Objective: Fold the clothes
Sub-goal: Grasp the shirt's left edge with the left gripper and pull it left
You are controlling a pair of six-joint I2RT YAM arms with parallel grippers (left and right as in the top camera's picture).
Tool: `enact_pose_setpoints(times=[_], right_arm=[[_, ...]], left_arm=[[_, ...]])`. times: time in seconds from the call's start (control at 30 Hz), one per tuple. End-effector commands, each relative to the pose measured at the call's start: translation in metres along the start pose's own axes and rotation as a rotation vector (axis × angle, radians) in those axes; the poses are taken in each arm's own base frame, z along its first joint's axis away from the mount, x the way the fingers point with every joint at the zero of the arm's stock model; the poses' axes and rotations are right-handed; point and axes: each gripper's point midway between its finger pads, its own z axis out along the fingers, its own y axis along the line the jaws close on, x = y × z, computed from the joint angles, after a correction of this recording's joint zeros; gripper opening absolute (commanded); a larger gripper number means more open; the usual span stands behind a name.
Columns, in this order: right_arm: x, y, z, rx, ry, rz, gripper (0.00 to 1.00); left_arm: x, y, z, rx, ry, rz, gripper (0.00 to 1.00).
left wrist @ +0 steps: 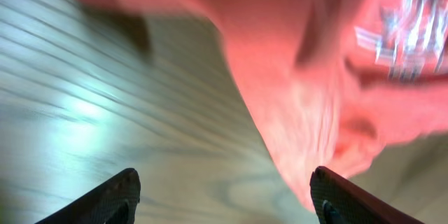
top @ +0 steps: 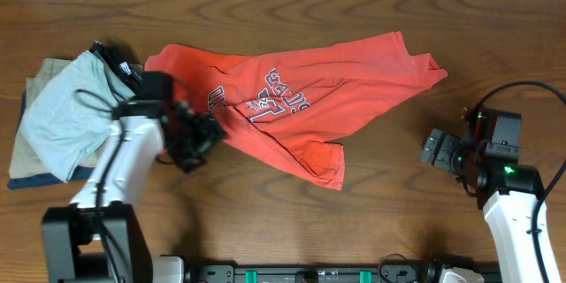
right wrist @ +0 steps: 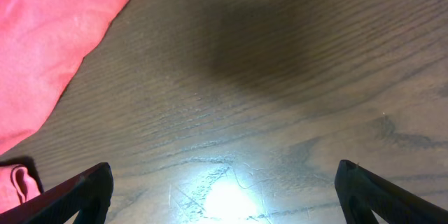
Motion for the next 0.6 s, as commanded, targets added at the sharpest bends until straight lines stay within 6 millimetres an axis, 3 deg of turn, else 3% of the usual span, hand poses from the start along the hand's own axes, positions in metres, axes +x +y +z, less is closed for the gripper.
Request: enact_pose_setpoints(times=[0.0,0.13,0.37,0.47,0.57], right_arm=[[-0.002,-0.002,0.000,0.008,-0.001,0.013,0.99],[-0.002,-0.002,0.000,0.008,-0.001,0.013,0.99],[-0.002,-0.002,0.000,0.007,0.000,0.013,0.99],[-0.001,-0.002,0.000,0.008,0.003,0.013,0.99],[0.000,-0.002,0.000,0.009,0.006,0.013,0.99]], left_arm=[[0.040,-0.022,0.019,0.011,0.098,0.137,0.79],[0.069,-0.040,0.042,-0.035,0.093,0.237,0.81],[0.105,-0.065,0.078,-0.070,0.066,0.240,0.83],[0.113,-0.069,0.095,-0.080,0.077,0.206,0.81],[0.106,-0.064,0.110,-0.110,0.055,0.174,0.76]])
